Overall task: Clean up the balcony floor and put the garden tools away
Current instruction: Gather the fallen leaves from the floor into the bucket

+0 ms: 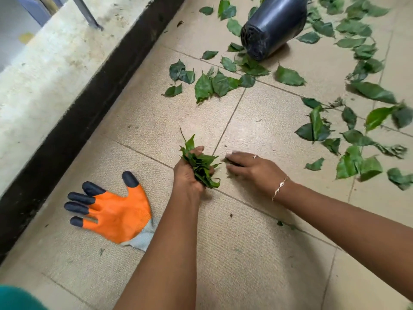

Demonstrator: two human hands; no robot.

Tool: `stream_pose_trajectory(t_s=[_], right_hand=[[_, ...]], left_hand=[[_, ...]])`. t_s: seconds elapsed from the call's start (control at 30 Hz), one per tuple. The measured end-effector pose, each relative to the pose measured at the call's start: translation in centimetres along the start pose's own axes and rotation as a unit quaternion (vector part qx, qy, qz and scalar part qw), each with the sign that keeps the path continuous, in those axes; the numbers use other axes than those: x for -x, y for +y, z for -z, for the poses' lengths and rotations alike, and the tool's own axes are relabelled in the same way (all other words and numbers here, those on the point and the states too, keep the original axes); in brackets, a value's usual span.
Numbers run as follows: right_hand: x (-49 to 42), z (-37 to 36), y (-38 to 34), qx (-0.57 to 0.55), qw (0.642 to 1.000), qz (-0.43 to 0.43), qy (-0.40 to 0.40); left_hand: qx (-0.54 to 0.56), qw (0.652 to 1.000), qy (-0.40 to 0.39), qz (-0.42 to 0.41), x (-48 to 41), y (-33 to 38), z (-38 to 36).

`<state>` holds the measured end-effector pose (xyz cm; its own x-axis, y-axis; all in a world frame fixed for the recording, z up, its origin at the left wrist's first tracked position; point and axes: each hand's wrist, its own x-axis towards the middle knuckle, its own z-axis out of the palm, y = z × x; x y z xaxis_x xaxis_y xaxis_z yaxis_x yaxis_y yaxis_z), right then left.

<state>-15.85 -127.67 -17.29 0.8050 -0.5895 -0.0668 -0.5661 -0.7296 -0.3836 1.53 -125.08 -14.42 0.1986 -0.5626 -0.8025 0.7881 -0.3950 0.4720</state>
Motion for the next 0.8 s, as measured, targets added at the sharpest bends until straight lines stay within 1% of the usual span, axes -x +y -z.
stream_pose_trajectory(t_s=[0.03, 0.07, 0.1, 0.13, 0.17, 0.23, 0.3, 0.37, 0.43, 0.53, 0.6, 0.67, 0.7, 0.73, 0.77, 0.8], right_hand=[[0.5, -0.2, 0.1, 0.002, 0.999, -0.001, 0.049], [0.8, 0.1, 0.3, 0.005, 0.997, -0.009, 0.072], [0.8, 0.8, 0.4, -0.017, 0.996, -0.039, 0.073], [0.7, 1.7, 0.4, -0.056, 0.990, -0.088, 0.091], [0.8, 2.3, 0.5, -0.104, 0.976, -0.148, 0.123], [1.2, 3.7, 0.2, -0.190, 0.932, -0.242, 0.192], [2.2, 4.9, -0.9, -0.257, 0.889, -0.294, 0.239], [4.0, 5.5, -2.1, -0.291, 0.859, -0.324, 0.268], [6.2, 5.6, -2.6, -0.273, 0.844, -0.360, 0.290], [9.6, 5.6, -2.8, -0.167, 0.849, -0.399, 0.303], [11.6, 5.7, -3.1, -0.158, 0.849, -0.402, 0.305], [13.7, 6.0, -3.3, -0.189, 0.861, -0.384, 0.273], [14.8, 6.3, -3.2, -0.223, 0.865, -0.370, 0.255], [16.1, 6.8, -3.2, -0.278, 0.854, -0.365, 0.247], [17.6, 7.3, -3.3, -0.338, 0.827, -0.370, 0.254], [19.2, 7.6, -3.3, -0.370, 0.801, -0.383, 0.273]], left_hand=[[-0.010, 1.000, -0.009, 0.007, 0.3, -0.2, -0.1], [-0.024, 0.999, -0.020, 0.014, 0.5, -0.5, -0.2], [-0.040, 0.998, -0.032, 0.024, 0.8, -0.8, -0.4], [-0.058, 0.997, -0.044, 0.036, 1.1, -1.3, -0.5], [-0.076, 0.994, -0.056, 0.049, 1.4, -1.9, -0.8], [-0.096, 0.988, -0.087, 0.081, 2.2, -3.4, -1.9], [-0.098, 0.979, -0.132, 0.118, 3.2, -5.0, -3.4], [-0.096, 0.969, -0.174, 0.149, 4.1, -6.6, -5.1], [-0.114, 0.958, -0.199, 0.171, 5.3, -8.0, -6.5], [-0.149, 0.946, -0.219, 0.187, 7.2, -9.9, -7.6], [-0.154, 0.938, -0.232, 0.205, 8.2, -11.4, -7.9], [-0.154, 0.938, -0.222, 0.218, 8.9, -12.8, -8.1], [-0.158, 0.939, -0.211, 0.222, 9.2, -13.4, -8.1], [-0.167, 0.939, -0.200, 0.225, 9.4, -13.9, -8.2], [-0.183, 0.937, -0.193, 0.226, 9.7, -14.4, -8.4], [-0.202, 0.933, -0.190, 0.228, 9.9, -15.0, -8.5]])
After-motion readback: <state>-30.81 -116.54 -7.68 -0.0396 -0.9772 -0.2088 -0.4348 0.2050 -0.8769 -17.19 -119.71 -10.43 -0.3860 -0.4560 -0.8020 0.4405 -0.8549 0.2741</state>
